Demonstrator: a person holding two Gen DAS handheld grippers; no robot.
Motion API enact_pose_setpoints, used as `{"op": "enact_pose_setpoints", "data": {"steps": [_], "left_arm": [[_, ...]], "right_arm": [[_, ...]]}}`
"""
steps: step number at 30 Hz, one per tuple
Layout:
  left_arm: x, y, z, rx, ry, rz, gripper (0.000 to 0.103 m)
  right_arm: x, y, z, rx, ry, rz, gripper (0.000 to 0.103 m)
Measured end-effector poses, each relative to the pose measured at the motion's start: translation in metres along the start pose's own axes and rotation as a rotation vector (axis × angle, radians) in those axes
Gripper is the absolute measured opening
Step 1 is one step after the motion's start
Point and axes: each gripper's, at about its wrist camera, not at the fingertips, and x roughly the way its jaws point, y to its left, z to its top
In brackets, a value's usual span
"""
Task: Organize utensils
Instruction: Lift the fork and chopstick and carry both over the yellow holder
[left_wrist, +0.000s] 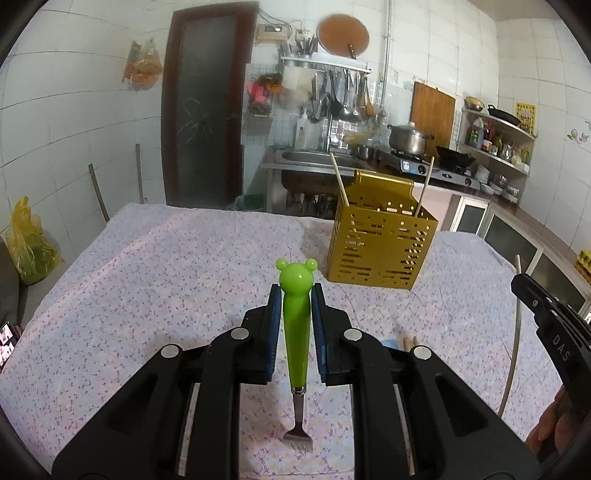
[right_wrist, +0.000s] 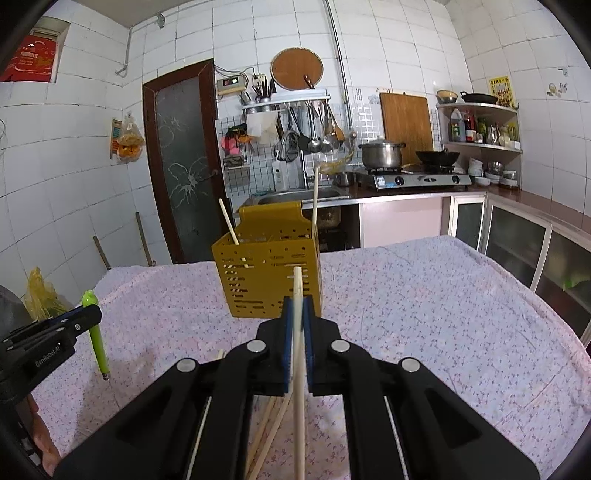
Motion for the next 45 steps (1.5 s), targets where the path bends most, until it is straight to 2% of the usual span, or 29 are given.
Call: {"op": "enact_pose_setpoints", "data": {"steps": [19, 26, 39, 45], "left_arm": [[-0.019, 0.0, 0.018, -0.016, -0.083, -0.026, 0.015], [-0.014, -0.003, 0.032, -0.027, -0.098, -0.058, 0.014], [0.01, -0.004, 0.046, -0.021, -0.084, -0.076, 0.014], [0.012, -0.01, 0.06, -0.003, -0.107, -0.077, 0.013]], "right_arm": [[-0.002, 0.0, 0.014, -0.016, -0.047, -0.009, 0.006], [0.003, -0.008, 0.024, -0.005, -0.061, -0.019, 0.006], [0.029, -0.015, 0.031, 0.029, -0.055, 0.0, 0.006], [0.037, -0.015, 0.036, 0.035, -0.054, 0.004, 0.006]]}}
